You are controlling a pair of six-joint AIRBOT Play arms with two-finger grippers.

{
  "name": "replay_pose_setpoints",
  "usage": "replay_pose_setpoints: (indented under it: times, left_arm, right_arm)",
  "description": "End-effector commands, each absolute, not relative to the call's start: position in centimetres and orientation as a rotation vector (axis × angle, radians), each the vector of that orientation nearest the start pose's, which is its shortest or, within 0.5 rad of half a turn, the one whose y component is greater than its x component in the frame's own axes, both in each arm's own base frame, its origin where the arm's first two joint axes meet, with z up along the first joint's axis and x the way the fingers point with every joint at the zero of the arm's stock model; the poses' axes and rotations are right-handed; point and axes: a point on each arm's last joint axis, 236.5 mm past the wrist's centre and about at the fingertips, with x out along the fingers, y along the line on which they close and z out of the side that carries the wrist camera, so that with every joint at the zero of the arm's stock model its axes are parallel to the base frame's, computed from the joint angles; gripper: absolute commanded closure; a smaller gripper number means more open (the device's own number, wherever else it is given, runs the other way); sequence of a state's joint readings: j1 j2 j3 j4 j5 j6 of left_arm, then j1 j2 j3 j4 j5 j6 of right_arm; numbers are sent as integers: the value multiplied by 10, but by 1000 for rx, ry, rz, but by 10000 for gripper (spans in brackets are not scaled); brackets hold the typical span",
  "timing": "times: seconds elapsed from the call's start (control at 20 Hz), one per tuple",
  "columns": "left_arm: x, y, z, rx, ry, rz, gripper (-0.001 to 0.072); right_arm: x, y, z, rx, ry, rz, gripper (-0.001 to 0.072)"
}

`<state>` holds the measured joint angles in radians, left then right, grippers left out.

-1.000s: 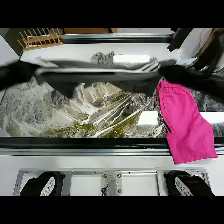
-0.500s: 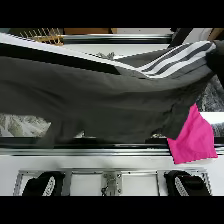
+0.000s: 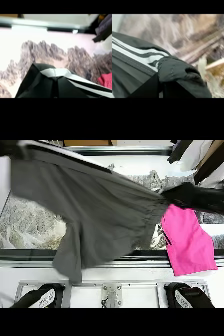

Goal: Fold the clothes and pants, and hang the long-sleeved shirts on hangers.

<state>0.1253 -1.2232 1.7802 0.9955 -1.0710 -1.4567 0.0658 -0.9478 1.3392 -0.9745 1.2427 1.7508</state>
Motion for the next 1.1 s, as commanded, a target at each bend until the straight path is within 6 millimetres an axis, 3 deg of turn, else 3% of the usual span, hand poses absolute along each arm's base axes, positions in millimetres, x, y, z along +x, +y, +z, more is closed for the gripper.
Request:
replay_pose_setpoints:
  times: [0.0,0.05,0.15,0.3,0.45,0.55,0.7,0.8,0.95,1.05]
  left_arm:
    - [528,-72,226,-391,687,-365,701]
    - [540,-77,210,-392,721,-375,701]
    - [552,-80,190,-382,774,-387,701]
    - [546,-69,173,-380,854,-384,702]
    - [522,-55,164,-402,919,-355,702]
    - [502,-38,143,-371,956,-274,702]
    - [452,-38,84,-362,1080,-234,701]
    - [422,-41,33,-385,1135,-200,701]
    - [393,-34,-32,-438,1153,-107,701]
    - [376,-35,-63,-478,1185,-75,701]
  right_arm:
    - [398,158,117,521,1129,318,697]
    - [422,158,98,520,1128,304,697]
    - [458,154,81,496,1094,277,697]
    - [477,142,83,437,1045,244,697]
    - [458,125,76,306,1102,198,697]
    - [433,122,59,227,1181,183,697]
    - [404,116,20,118,1259,152,697]
    - [392,119,-9,108,1294,148,697]
    - [387,129,-44,120,1264,147,697]
    - [387,135,-57,128,1233,156,696]
